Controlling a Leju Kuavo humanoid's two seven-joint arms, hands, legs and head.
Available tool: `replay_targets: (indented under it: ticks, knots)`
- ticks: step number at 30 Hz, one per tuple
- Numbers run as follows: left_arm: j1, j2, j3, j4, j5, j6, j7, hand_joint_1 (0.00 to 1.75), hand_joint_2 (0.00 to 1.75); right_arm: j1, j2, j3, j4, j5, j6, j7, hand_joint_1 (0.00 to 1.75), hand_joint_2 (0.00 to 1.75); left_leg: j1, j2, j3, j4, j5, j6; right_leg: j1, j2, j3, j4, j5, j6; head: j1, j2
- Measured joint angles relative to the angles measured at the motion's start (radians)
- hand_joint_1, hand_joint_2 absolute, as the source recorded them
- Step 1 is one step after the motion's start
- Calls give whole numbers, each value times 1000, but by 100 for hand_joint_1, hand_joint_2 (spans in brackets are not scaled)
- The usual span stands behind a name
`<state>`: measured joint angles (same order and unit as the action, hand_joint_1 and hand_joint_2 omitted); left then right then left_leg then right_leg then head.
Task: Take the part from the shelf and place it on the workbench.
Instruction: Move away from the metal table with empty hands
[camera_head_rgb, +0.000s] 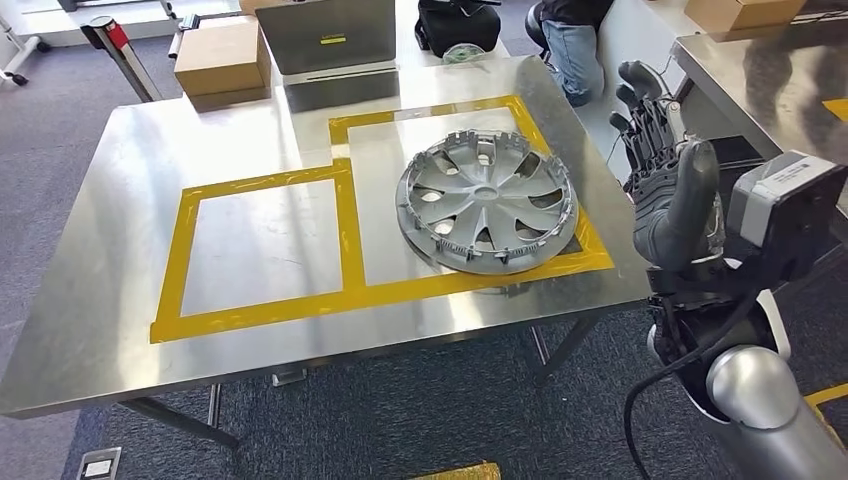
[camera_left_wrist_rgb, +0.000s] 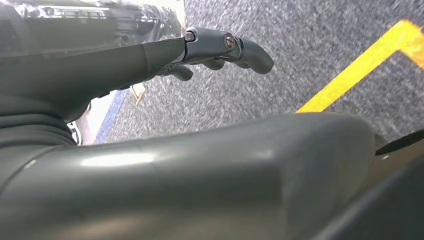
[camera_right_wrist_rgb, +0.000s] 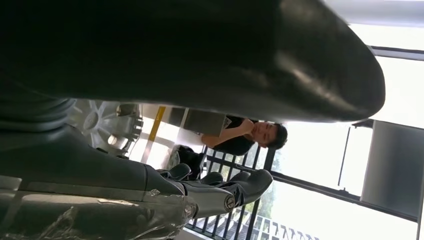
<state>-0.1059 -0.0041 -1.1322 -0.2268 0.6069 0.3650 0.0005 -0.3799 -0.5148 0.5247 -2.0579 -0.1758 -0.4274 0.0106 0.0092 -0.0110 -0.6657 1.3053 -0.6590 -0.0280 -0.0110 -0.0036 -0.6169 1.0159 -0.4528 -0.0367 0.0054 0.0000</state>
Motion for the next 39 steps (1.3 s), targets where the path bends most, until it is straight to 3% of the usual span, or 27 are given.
replay_targets:
  ticks: [1,2,3,5,6,9,10,11,14,15,16,17,19,21,23,25,26,29,30,31,32,33,34,36,37,39]
  knots:
    - [0,0,0,0,0,1,1,0,0,3,0,0,-1,0,1,1,0,0,0,0,16,-9,10,3,2,0,-7,1,5,0,-3,0]
    - [0,0,0,0,0,2,2,0,0,5,0,0,-2,0,3,1,0,0,-2,0,53,-61,37,8,4,0,-14,3,11,0,-4,0]
    - [-1,1,0,0,0,4,2,0,0,7,0,0,-4,0,4,1,0,0,-4,0,103,-137,67,16,6,1,-20,4,16,2,-6,0]
    - [-4,2,0,0,0,8,3,0,0,8,0,0,-6,1,6,1,0,0,-11,0,183,-270,99,30,7,1,-27,4,27,8,-6,0]
    - [-5,3,0,0,0,9,3,0,0,8,0,0,-7,1,8,2,0,0,-15,0,198,-302,103,33,6,0,-28,4,33,14,-7,0]
    - [-4,2,0,0,0,11,5,0,0,11,0,1,-8,1,12,2,0,0,-20,1,188,-318,125,46,2,0,-32,-3,50,34,-8,0]
    - [-5,2,0,0,1,11,6,0,0,11,-1,0,-9,1,14,2,0,0,-18,3,182,-323,136,53,2,1,-37,3,37,40,-8,0]
    - [-5,2,0,0,1,11,7,0,0,11,-2,0,-10,1,15,2,0,0,-15,5,172,-329,149,59,1,3,-47,29,4,45,-5,0]
    - [-6,0,0,0,2,11,8,0,0,16,-2,0,-11,1,18,2,0,0,-12,7,133,-330,182,66,-1,4,-97,209,-133,58,7,0]
    - [-6,0,0,0,2,11,8,0,0,18,-2,0,-11,1,18,2,0,0,-12,8,118,-327,192,66,-2,4,-104,262,-149,60,10,0]
    - [-5,0,0,0,3,10,8,0,0,19,-2,0,-11,1,19,3,0,0,-12,8,103,-324,201,65,-2,4,-98,287,-145,61,13,0]
    - [-5,0,0,0,3,11,8,0,0,20,-2,0,-11,1,19,3,0,0,-12,9,89,-319,208,64,-2,4,-72,270,-121,61,16,0]
    - [-6,0,0,0,3,11,8,0,0,20,-2,0,-12,1,19,3,0,0,-13,9,65,-309,220,59,-1,4,28,139,-77,55,21,0]
    - [-6,-1,0,0,3,11,8,0,0,19,-2,-1,-14,1,19,3,0,0,-16,8,50,-300,231,50,4,5,115,4,-77,42,24,0]
    - [-5,-2,0,0,3,11,8,0,0,19,-2,-3,-16,1,20,2,0,0,-16,7,43,-298,244,38,9,6,133,-36,-83,28,25,0]
    - [-5,-1,0,0,3,12,8,0,0,19,-2,-4,-16,1,20,2,0,0,-14,7,35,-290,237,26,6,4,120,-37,-68,12,25,0]
    - [-4,-1,0,0,3,12,8,0,0,20,-2,-4,-16,1,21,3,0,0,-13,7,26,-269,210,20,4,1,112,-38,-58,4,22,0]
    - [-4,-1,0,1,3,12,8,0,0,23,-2,-4,-16,1,21,3,0,0,-7,7,-21,-102,76,4,2,-3,76,-35,-30,-7,6,0]
    - [-4,0,0,1,3,12,8,0,0,25,-2,-4,-16,1,22,3,0,0,-6,7,-30,-45,53,2,2,-4,62,-31,-22,-7,1,0]
    - [-3,0,0,0,3,12,8,0,0,27,-2,-4,-16,1,22,3,0,0,-5,7,-27,-14,52,0,2,-4,46,-27,-13,-5,-2,0]
    - [-3,0,0,0,2,12,8,0,0,29,-2,-4,-16,1,22,3,0,0,-5,7,-7,-17,72,1,2,-4,31,-22,-5,-4,-4,0]
    - [-4,0,0,0,2,12,9,0,0,30,-2,-4,-16,1,22,3,0,0,-5,7,30,-57,101,3,2,-4,17,-17,2,-1,-6,0]
    - [-4,0,0,0,1,12,9,0,0,31,-2,-5,-16,1,22,3,0,0,-5,6,79,-120,122,6,2,-4,5,-11,8,2,-7,0]
    - [-6,0,0,0,0,12,10,0,0,31,-2,-6,-18,1,22,3,0,0,-8,5,168,-254,125,17,3,-5,-11,-2,21,11,-8,0]
    - [-7,1,0,0,0,12,10,0,0,32,-3,-7,-19,1,23,3,0,0,-11,5,190,-292,116,24,3,-5,-15,-1,27,17,-8,0]
    - [-7,0,0,0,0,12,11,0,0,33,-3,-8,-19,0,23,4,0,0,-14,6,186,-311,120,39,3,-6,-18,-5,44,30,-8,0]
